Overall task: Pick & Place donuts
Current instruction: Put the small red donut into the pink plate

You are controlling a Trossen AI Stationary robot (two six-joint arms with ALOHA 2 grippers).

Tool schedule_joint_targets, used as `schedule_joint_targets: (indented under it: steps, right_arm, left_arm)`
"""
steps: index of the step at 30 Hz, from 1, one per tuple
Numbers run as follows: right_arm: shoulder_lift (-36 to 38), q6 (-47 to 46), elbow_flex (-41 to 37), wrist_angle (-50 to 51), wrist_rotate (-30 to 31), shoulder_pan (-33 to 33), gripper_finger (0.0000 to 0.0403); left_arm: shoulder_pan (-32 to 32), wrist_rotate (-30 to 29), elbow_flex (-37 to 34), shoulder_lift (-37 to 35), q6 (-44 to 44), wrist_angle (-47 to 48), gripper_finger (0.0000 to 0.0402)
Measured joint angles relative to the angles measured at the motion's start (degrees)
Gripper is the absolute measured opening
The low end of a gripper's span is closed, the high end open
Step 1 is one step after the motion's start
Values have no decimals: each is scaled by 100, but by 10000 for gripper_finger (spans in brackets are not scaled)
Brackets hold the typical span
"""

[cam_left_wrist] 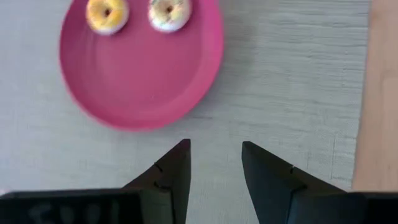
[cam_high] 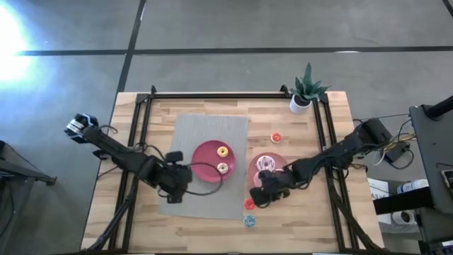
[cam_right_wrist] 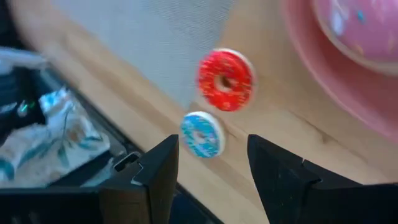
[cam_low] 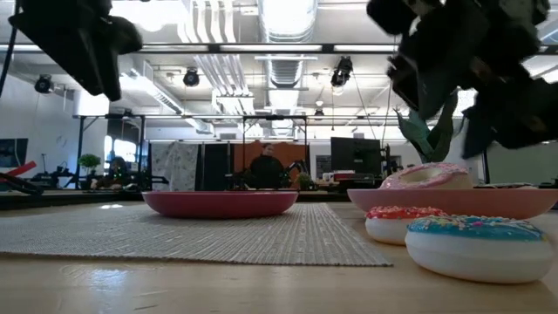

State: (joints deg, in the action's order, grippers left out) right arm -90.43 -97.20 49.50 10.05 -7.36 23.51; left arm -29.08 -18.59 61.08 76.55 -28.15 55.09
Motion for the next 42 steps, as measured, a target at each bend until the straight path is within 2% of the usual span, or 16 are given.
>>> schedule_joint_targets:
  steps: [7, 14, 19, 22, 27, 42]
  right_arm:
    - [-659, -901, 271, -13, 114, 290, 182]
    - [-1280, -1099, 835, 284, 517, 281, 182]
    - [-1581, -1180, 1314, 1391, 611, 273, 176]
    - [-1653, -1103, 1540, 1653, 739, 274, 175]
    - [-1666, -1183, 1672, 1669, 1076, 230, 175]
    - [-1678, -1105, 1574, 1636, 999, 209, 142]
  left_arm:
    - [-57, -119, -816, -1164, -509, -265, 117]
    - [-188, -253, -1041, -1749, -599, -415, 117]
    - [-218, -256, -1086, -1885, -600, -413, 117]
    - [-219, -259, -1086, -1883, -534, -411, 117]
    - [-221, -349, -1113, -1883, -382, -413, 117]
    - [-221, -391, -1176, -1875, -336, -406, 117]
